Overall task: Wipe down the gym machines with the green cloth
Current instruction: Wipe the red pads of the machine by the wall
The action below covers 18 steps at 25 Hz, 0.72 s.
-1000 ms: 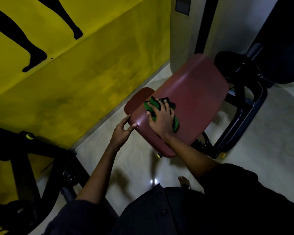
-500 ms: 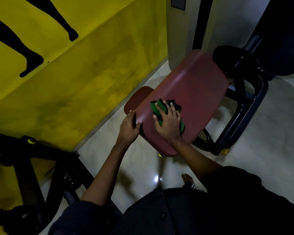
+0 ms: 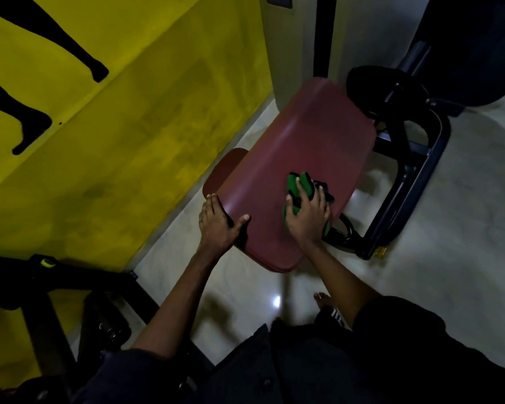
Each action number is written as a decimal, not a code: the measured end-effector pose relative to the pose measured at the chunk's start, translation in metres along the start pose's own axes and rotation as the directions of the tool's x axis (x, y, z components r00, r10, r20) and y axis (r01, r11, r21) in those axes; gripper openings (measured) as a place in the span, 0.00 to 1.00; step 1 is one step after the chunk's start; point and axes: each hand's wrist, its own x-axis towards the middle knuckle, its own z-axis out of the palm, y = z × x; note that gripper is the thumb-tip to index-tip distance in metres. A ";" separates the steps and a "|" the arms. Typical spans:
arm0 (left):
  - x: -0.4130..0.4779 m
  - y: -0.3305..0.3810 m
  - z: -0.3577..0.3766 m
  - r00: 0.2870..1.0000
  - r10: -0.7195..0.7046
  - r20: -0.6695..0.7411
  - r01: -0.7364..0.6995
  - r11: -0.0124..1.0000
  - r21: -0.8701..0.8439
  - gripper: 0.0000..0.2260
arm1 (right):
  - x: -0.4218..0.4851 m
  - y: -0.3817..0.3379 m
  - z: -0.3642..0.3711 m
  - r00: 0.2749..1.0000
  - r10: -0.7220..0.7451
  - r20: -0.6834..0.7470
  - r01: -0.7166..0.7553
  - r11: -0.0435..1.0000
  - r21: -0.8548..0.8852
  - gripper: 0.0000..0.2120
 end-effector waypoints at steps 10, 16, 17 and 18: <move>0.000 0.001 0.004 0.998 0.000 -0.058 0.002 0.999 0.038 0.55 | 0.031 0.064 -0.021 0.996 -0.070 0.064 0.072 0.997 -0.029 0.24; 0.000 0.002 0.002 0.999 -0.030 -0.018 0.030 0.999 0.016 0.56 | -0.009 0.031 -0.001 0.999 -0.033 0.021 0.034 0.998 -0.050 0.23; 0.001 0.001 0.001 1.000 -0.029 -0.006 0.030 1.000 0.004 0.56 | -0.019 0.027 0.001 0.991 -0.122 0.056 0.126 0.989 -0.074 0.23; 0.001 0.000 -0.001 1.000 -0.027 0.001 0.027 0.999 -0.017 0.55 | -0.023 0.026 0.001 0.975 -0.202 0.092 0.210 0.974 -0.088 0.23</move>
